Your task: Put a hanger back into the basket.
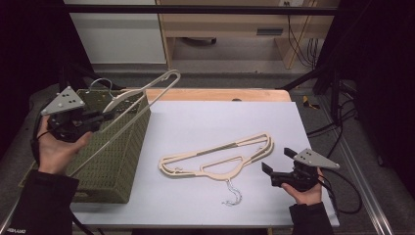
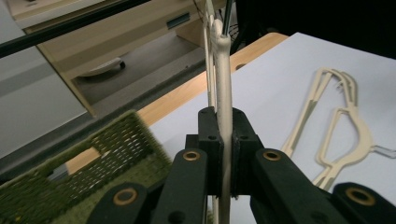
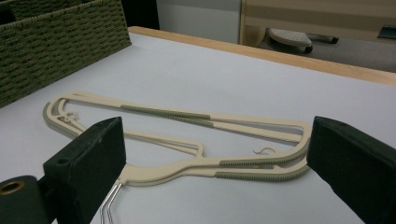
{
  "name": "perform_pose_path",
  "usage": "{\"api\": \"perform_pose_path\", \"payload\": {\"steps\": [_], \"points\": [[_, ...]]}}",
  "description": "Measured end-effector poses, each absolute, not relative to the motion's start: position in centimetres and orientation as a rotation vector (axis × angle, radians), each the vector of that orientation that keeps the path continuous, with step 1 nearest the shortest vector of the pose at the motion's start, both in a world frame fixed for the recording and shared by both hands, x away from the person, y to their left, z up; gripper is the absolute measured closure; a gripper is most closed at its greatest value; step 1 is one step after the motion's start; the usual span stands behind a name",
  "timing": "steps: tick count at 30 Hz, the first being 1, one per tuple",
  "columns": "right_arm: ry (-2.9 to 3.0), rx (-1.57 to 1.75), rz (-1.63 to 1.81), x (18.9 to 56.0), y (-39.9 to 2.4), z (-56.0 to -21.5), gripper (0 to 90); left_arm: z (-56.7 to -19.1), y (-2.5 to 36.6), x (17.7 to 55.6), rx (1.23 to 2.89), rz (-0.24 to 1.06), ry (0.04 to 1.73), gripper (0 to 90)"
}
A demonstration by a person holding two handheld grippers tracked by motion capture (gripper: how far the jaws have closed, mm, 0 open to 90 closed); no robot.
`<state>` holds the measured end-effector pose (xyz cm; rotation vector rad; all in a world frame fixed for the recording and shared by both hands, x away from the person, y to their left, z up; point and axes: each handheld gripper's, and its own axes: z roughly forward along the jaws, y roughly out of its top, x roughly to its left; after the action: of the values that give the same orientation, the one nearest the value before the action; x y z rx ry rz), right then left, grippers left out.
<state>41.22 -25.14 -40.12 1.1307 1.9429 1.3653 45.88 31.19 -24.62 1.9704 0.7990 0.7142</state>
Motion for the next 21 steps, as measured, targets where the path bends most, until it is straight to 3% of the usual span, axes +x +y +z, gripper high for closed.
{"api": "perform_pose_path", "payload": {"steps": [21], "points": [[1.965,1.129,1.337,41.4,-24.9,-40.4,5.5,-30.0,40.2,48.8,2.029,0.773,0.93,85.8]]}}
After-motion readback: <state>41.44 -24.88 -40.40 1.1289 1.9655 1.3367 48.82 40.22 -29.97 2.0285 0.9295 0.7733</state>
